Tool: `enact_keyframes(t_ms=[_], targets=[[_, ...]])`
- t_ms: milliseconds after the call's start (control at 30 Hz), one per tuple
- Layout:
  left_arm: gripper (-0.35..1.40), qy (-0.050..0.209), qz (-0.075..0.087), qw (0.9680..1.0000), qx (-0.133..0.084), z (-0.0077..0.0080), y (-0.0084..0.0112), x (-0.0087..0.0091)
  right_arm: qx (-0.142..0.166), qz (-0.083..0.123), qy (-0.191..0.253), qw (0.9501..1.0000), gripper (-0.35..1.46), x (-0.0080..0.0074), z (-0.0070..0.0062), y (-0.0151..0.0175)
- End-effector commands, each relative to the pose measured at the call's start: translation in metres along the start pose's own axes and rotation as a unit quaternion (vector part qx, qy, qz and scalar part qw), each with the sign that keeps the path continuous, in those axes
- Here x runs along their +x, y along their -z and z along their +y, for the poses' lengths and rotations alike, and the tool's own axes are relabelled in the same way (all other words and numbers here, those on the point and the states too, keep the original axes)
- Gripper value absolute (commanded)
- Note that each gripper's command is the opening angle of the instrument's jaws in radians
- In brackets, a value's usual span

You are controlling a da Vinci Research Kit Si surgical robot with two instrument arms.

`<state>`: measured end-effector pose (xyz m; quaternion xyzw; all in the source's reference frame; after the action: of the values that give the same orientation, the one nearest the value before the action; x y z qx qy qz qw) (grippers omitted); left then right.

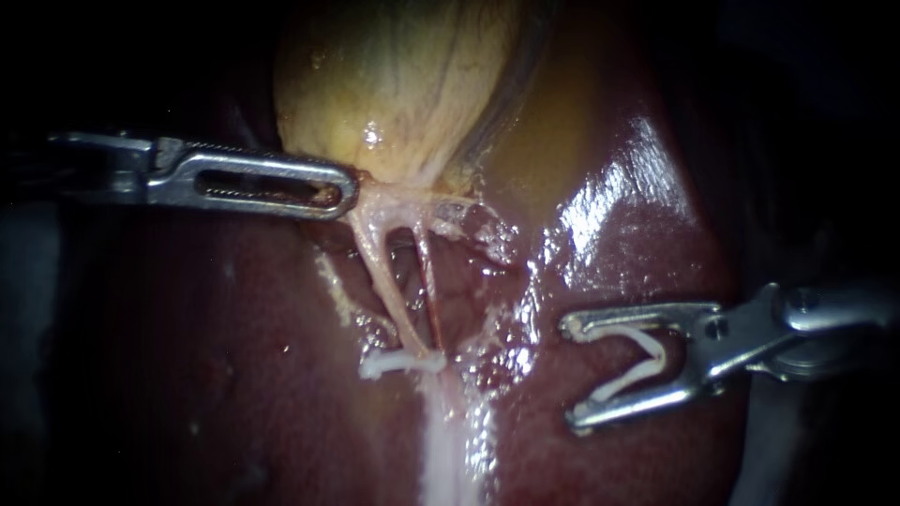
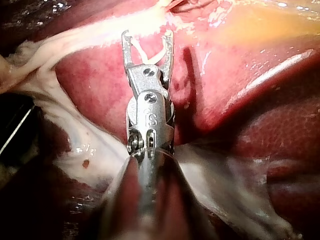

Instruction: Clipping second clip left tube

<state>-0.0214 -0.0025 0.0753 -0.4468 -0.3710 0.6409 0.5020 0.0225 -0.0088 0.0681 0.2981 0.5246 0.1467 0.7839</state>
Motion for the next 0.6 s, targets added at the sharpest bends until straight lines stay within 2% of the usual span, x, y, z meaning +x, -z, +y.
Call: enact_keyframes(t_ms=[33, 600], targets=[[-0.35, 0.0, 0.0, 1.0, 0.0, 0.0, 0.0, 0.0, -0.001, 0.002, -0.001, 1.0, 0.5, 0.0001, 0.0001, -0.0004], [-0.35, 0.0, 0.0, 1.0, 0.0, 0.0001, 0.0, 0.0, -0.022, 0.007, -0.006, 0.9997, 0.5, 0.0017, 0.0027, -0.0071]])
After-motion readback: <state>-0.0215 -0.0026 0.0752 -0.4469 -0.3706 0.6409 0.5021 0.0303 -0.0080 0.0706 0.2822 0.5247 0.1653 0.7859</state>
